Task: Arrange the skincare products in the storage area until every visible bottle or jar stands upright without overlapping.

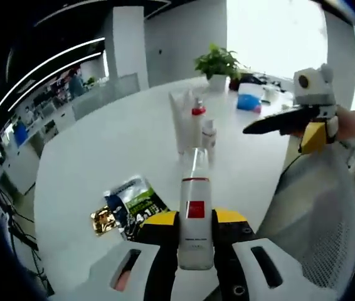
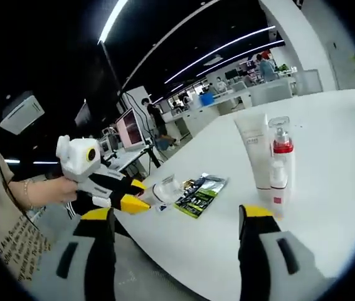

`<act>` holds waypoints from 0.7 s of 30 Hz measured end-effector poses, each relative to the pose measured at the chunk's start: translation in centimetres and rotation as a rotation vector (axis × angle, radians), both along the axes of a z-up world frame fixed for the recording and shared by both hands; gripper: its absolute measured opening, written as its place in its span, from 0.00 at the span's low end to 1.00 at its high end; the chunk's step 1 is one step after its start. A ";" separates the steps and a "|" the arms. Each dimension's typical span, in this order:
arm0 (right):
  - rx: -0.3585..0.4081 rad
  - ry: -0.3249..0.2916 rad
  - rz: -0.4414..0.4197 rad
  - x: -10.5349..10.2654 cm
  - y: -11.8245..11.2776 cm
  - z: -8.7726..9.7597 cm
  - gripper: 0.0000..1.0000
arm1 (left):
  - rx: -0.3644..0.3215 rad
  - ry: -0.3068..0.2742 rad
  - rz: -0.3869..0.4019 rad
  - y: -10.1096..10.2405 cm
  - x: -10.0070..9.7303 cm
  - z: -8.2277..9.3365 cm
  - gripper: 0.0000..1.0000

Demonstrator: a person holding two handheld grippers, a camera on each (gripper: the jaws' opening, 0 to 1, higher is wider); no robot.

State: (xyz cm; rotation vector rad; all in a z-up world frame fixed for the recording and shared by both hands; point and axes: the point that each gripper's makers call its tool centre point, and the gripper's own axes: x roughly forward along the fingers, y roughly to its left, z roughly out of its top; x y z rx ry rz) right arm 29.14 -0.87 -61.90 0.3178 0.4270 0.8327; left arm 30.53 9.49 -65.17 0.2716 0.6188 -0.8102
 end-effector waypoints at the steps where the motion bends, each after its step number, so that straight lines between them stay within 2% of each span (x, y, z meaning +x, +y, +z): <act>1: 0.012 0.003 0.001 0.0 0.2 0.1 0.80 | -0.009 -0.005 0.003 -0.2 -0.1 0.2 0.16; 5: 0.075 0.018 0.009 0.2 1.5 0.8 0.79 | -0.067 -0.021 0.027 -1.1 -0.6 1.3 0.16; 9: 0.147 0.028 0.016 0.3 2.7 1.9 0.76 | -0.083 -0.046 0.030 -2.0 -1.1 2.1 0.16; 12: 0.173 0.033 0.024 0.3 3.4 2.3 0.75 | -0.113 -0.069 0.041 -2.6 -1.2 2.9 0.16; 21: 0.296 0.079 0.044 0.2 5.5 3.8 0.69 | -0.134 -0.121 0.036 -3.9 -2.0 4.2 0.16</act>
